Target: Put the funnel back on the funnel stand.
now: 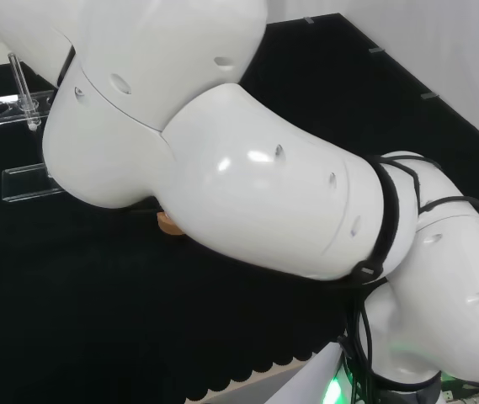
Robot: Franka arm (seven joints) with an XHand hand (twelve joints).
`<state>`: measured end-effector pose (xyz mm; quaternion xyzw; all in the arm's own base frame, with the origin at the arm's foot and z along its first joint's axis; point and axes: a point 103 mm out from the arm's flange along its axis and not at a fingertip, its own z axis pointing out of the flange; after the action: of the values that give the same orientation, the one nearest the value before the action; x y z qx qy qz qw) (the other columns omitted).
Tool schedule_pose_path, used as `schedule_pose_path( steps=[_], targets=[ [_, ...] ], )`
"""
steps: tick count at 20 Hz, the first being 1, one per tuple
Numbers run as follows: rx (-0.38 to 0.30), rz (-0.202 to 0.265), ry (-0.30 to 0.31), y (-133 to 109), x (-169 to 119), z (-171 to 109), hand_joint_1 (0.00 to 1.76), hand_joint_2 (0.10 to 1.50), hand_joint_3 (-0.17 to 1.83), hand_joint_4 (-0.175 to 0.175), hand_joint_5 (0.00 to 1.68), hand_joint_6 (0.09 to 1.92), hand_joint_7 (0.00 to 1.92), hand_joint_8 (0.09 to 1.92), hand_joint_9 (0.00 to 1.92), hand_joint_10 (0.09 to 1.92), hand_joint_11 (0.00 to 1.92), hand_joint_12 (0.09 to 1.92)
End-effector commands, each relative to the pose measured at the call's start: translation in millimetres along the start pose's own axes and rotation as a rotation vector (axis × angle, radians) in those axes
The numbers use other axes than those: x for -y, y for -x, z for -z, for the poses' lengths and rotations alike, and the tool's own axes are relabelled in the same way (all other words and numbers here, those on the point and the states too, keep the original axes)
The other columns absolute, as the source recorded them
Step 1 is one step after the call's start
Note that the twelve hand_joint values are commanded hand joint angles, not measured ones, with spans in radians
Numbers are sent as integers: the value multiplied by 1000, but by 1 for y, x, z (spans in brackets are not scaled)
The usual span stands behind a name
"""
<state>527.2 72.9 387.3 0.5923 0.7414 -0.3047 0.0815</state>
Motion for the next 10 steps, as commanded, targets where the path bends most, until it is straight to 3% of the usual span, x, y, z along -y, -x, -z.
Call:
schedule_pose_path(
  steps=[1, 10],
  targets=[
    [-162, -51, 64, 13, 53, -11, 708, 616, 548, -42, 337, 87, 277, 682, 802, 87, 544, 1300],
    [-296, -110, 86, 14, 108, -37, 723, 629, 557, -43, 366, 87, 321, 680, 828, 87, 562, 1296]
  ],
)
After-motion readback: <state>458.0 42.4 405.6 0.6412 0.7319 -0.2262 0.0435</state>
